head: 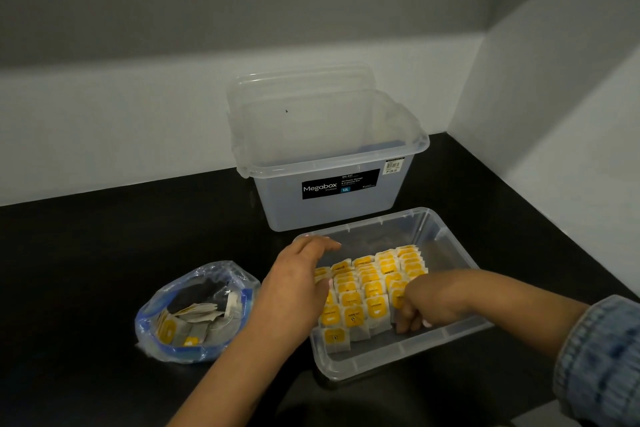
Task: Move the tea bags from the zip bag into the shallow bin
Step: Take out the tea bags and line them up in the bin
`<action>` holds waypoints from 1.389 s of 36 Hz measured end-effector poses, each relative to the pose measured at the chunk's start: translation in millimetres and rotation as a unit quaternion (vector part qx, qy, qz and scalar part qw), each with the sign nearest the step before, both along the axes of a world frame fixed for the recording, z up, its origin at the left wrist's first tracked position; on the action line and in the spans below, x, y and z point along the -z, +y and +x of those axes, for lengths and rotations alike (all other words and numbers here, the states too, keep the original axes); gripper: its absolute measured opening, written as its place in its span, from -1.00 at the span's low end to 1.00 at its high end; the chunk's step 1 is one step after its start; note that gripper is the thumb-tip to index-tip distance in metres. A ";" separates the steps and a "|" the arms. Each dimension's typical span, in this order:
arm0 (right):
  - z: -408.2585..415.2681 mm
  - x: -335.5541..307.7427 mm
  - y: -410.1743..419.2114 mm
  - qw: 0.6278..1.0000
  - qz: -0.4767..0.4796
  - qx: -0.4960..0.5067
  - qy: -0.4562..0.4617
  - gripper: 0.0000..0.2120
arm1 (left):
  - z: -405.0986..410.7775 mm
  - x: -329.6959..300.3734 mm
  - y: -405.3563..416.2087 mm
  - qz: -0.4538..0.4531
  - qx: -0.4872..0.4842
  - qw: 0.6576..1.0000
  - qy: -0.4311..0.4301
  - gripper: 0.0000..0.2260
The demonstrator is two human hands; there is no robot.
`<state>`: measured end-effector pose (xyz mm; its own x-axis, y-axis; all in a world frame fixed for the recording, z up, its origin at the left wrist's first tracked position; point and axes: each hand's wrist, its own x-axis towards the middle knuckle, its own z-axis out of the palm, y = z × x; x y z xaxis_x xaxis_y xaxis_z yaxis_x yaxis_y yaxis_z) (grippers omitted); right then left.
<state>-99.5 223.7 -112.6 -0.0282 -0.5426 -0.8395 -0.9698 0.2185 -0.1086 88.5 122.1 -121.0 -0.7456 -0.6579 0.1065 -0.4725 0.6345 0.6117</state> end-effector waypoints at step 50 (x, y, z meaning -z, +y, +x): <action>226.5 30.2 -187.3 0.986 -0.119 -0.063 0.098 -0.52 | 161.1 20.8 -104.4 0.137 -0.195 0.967 -0.085 -0.57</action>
